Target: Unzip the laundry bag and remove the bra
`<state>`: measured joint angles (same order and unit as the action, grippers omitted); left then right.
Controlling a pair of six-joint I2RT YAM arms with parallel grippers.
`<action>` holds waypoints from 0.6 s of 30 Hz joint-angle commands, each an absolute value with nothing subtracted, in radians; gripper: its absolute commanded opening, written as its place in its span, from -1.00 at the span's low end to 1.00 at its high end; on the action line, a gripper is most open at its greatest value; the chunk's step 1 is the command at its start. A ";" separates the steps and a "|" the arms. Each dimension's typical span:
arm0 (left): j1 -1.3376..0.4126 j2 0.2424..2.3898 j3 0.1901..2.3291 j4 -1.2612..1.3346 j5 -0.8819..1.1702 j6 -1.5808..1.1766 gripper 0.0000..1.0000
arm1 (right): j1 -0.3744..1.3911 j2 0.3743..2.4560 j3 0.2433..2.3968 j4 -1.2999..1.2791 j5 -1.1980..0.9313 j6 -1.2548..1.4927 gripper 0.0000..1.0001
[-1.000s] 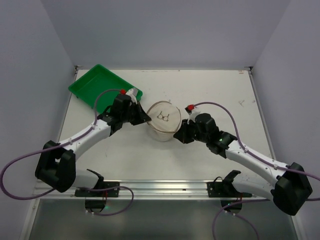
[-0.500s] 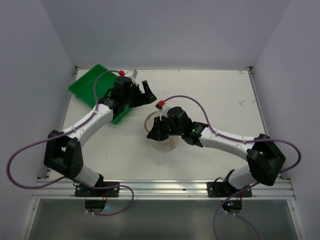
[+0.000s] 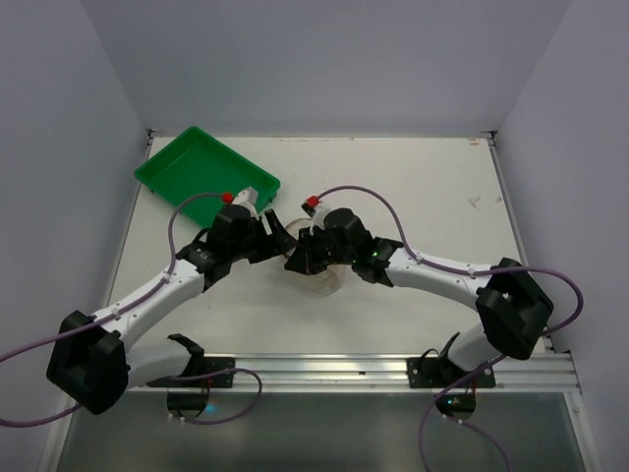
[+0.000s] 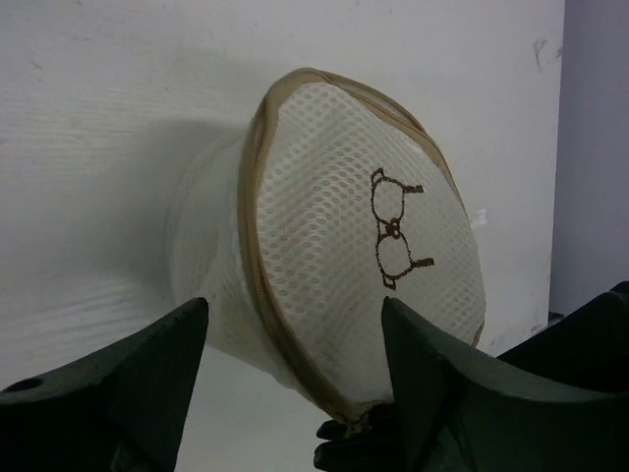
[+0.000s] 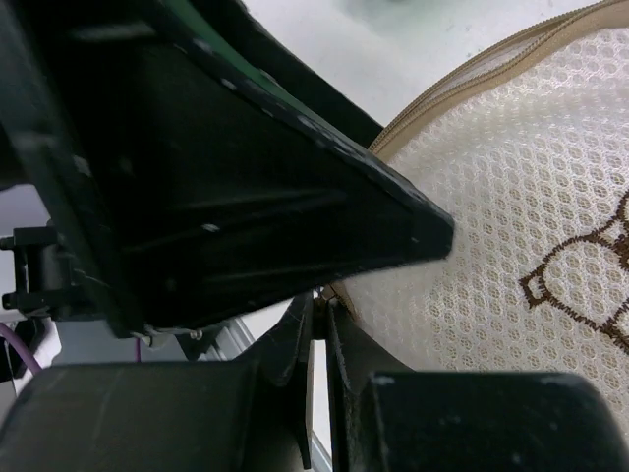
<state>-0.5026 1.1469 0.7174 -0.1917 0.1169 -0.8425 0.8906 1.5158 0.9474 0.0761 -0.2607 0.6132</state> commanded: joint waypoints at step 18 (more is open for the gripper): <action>-0.558 1.040 0.621 -0.232 0.021 -0.851 -1.00 | 0.617 1.160 0.658 -0.201 -0.002 0.494 -1.00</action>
<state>-0.5690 1.0969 0.6750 -0.1444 0.0692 -0.9020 0.7273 1.2236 0.7078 -0.0711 -0.1432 0.5392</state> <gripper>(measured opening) 0.038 0.059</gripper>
